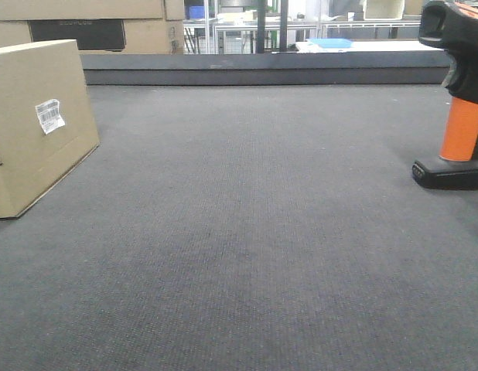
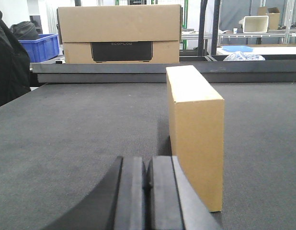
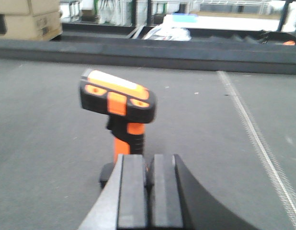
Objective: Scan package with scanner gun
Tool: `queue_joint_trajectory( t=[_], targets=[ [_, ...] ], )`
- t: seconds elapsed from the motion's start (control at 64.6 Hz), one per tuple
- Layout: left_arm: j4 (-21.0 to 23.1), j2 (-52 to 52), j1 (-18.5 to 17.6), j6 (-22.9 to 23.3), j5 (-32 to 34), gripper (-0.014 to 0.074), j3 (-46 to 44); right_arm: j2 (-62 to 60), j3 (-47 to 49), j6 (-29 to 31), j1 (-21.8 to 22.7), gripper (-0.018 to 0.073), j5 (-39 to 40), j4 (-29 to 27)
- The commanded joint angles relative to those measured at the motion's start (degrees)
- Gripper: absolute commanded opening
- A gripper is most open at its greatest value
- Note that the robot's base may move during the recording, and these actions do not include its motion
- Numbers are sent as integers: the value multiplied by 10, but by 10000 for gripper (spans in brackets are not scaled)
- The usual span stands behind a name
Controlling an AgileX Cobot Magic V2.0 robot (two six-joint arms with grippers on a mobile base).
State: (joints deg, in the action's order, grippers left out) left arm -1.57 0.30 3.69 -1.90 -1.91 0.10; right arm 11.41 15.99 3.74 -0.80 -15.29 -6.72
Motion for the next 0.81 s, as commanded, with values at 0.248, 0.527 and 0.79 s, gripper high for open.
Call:
queue_joint_trajectory(
  t=[0.248,0.527,0.79],
  targets=[
    [3,-3,1,-2,12,-111,-1,-114,-160,8,41,-162,98,-21],
    [3,-3,1,-2,12,-111,-1,-114,-160,8,41,-162,119,-20],
    [3,-3,1,-2,12,-111,-1,-114,-160,8,41,-162,119,-20]
  ],
)
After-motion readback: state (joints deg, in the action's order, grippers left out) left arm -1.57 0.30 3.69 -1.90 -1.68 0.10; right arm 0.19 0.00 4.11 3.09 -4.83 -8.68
